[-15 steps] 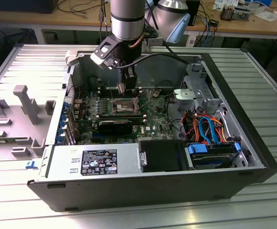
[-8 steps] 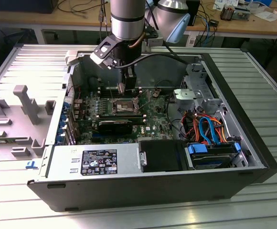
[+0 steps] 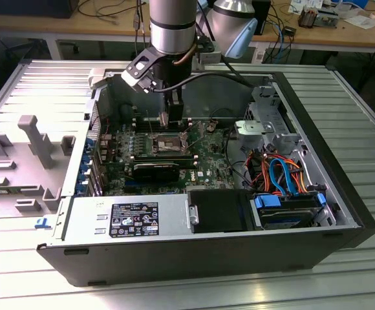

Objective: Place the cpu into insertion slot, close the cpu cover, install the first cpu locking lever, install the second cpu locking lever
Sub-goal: 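Place the cpu into insertion slot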

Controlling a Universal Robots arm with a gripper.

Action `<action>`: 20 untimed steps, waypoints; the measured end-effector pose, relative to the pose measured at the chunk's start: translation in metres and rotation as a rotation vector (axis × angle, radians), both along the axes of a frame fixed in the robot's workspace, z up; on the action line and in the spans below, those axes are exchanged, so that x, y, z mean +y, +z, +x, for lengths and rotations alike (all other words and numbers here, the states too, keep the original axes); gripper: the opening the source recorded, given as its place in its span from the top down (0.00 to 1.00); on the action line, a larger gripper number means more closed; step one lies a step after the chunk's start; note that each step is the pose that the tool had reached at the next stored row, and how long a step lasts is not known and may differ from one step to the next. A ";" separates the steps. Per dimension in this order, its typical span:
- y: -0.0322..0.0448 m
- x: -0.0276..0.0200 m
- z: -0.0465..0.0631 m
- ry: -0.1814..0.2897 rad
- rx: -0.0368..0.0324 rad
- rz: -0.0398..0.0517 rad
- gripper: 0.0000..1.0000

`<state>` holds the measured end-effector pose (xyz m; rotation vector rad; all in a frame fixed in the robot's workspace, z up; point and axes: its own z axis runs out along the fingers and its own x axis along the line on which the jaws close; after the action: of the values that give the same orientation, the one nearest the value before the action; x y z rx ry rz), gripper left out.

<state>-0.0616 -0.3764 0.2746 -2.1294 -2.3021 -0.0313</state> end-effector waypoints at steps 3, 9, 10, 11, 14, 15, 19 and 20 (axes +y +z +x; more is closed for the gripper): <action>0.0000 0.0000 0.000 -0.011 0.0000 0.0001 0.45; 0.0000 0.0000 0.000 -0.026 0.0000 0.0000 0.45; 0.0000 0.0000 0.000 -0.028 0.0001 0.0000 0.45; 0.0000 0.0000 0.000 -0.031 0.0000 0.0000 0.45; 0.0000 0.0000 0.000 -0.038 0.0000 0.0000 0.45; 0.0000 0.0000 0.000 -0.043 0.0000 0.0000 0.45; 0.0000 0.0000 0.000 -0.056 0.0000 0.0001 0.45; -0.0001 0.0000 0.000 -0.063 0.0000 0.0001 0.45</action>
<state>-0.0616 -0.3764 0.2746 -2.2017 -2.2338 -0.0317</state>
